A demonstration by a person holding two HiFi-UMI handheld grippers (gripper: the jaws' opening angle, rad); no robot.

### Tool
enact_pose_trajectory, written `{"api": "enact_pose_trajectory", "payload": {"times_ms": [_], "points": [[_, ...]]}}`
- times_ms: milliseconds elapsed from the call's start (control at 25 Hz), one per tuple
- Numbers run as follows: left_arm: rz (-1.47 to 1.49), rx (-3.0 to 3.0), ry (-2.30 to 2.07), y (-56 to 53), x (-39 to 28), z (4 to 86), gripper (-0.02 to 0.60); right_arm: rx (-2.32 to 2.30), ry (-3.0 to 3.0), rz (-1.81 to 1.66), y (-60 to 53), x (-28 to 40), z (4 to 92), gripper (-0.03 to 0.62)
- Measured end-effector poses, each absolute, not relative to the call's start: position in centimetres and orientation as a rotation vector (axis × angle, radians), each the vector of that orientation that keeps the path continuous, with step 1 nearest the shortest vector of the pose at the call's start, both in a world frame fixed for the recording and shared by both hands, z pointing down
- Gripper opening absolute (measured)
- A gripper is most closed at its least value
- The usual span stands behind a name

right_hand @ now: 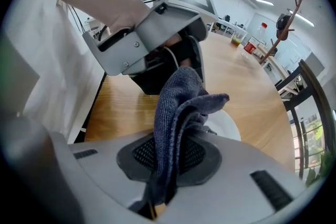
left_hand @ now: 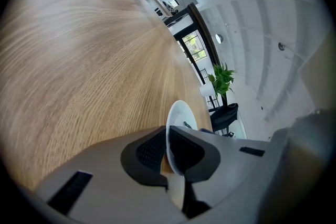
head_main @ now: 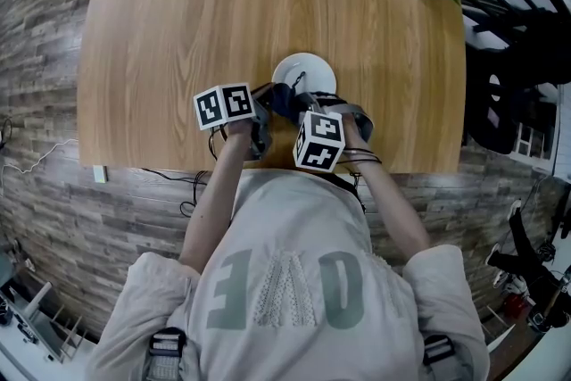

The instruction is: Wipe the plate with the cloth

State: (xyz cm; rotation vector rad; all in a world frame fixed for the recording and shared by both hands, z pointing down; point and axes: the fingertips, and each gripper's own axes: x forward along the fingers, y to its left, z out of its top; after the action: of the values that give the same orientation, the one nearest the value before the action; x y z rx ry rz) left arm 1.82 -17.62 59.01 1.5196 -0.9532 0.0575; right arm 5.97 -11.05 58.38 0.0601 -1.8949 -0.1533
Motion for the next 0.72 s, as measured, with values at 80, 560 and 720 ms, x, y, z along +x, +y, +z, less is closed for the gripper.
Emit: {"api": "enact_pose_trajectory", "payload": {"times_ms": [80, 560, 720], "points": [[0.059, 1.52, -0.954, -17.6, 1.8, 59.0, 0.028, 0.043, -1.905, -0.147, -10.3, 5.9, 58.2, 0.053], [0.038, 1.599, -1.043, -18.3, 0.6, 57.4, 0.123, 0.295, -1.925, -0.068, -16.7, 8.3, 56.0, 0.052], [0.029, 1.583, -1.075, -18.4, -0.9, 57.5, 0.123, 0.462, -1.871, -0.022, -21.3, 9.2, 56.2, 0.053]]}}
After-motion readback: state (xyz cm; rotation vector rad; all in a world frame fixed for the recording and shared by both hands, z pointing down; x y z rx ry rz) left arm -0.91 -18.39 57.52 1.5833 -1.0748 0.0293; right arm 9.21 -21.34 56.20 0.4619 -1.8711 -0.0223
